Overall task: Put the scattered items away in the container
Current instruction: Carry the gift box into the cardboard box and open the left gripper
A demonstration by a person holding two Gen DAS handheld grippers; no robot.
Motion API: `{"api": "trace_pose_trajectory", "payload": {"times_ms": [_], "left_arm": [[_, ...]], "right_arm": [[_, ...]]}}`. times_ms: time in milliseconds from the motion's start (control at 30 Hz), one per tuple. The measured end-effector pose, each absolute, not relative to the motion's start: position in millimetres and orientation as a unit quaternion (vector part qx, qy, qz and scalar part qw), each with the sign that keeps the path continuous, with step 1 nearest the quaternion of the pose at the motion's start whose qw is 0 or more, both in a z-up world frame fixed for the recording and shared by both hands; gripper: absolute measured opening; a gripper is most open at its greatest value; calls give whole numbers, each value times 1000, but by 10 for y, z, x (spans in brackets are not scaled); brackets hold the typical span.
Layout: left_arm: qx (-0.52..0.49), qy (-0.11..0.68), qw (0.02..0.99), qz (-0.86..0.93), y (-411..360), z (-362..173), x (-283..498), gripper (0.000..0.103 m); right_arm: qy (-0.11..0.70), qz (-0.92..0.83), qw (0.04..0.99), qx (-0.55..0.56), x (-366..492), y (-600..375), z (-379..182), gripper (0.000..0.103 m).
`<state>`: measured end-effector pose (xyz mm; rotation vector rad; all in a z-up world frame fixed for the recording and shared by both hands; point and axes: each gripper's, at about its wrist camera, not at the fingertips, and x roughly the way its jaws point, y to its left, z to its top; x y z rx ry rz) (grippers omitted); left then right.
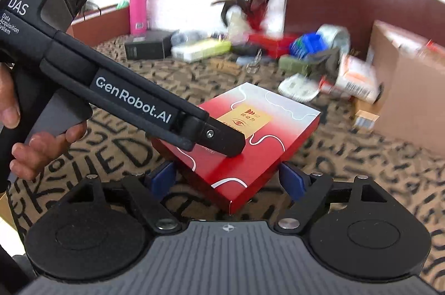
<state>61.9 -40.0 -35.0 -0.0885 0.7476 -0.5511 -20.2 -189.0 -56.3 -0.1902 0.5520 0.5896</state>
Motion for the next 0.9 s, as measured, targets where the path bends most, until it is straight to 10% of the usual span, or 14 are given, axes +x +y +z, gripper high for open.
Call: {"api": "trace_pose_trajectory", "payload": {"times_ms": [900], "left_arm": [[-69, 264, 908, -317, -2260, 562, 2398, 82]], "right_arm": [[173, 202, 956, -126, 1366, -3443, 555, 84]]}}
